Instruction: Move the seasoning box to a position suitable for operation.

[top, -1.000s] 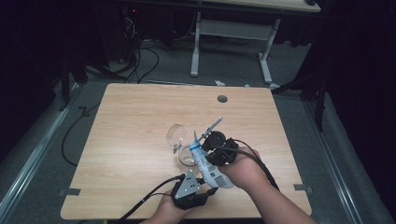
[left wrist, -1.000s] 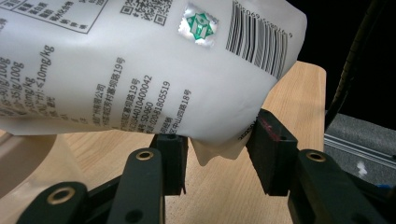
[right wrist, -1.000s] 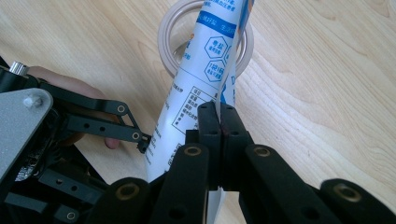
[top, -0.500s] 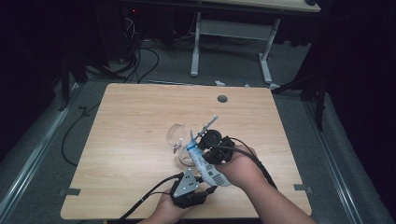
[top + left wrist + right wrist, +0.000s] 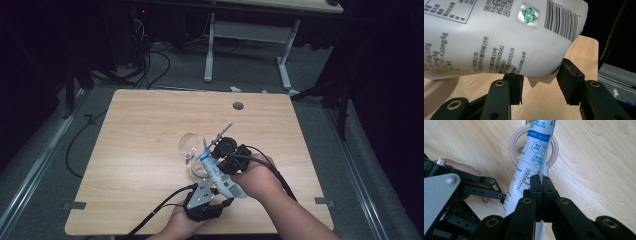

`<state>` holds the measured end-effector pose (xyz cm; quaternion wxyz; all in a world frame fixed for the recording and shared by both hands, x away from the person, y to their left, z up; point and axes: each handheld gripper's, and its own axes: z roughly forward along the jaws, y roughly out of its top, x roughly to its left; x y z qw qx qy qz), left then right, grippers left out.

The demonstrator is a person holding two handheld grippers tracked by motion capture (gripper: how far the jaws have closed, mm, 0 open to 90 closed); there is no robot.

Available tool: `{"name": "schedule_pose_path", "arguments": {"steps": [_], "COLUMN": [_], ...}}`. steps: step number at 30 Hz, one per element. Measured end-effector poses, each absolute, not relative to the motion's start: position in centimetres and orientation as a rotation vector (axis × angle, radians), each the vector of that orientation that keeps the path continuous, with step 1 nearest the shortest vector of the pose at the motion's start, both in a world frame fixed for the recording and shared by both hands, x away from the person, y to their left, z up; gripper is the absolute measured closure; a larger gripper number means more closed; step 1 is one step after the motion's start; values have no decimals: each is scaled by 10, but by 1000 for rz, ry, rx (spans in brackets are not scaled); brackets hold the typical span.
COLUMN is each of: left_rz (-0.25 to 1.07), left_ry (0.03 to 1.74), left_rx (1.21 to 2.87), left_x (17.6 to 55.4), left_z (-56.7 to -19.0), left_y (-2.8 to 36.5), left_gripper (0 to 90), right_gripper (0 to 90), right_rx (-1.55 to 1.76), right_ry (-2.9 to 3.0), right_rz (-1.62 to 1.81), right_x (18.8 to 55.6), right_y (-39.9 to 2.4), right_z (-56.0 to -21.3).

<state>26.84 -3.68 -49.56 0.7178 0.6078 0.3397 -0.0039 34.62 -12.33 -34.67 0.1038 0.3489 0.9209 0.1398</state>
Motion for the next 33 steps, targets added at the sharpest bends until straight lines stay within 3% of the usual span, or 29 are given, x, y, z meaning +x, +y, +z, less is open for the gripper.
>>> {"name": "schedule_pose_path", "arguments": {"steps": [33], "left_rz": [-41], "left_ry": [754], "left_rx": [1319], "left_x": [269], "left_z": [-492], "left_y": [-35], "left_gripper": [582], "right_gripper": [900], "right_rx": [1024], "right_ry": [2717], "right_rz": [419], "right_x": [350], "right_y": [-121], "right_z": [-347]}}
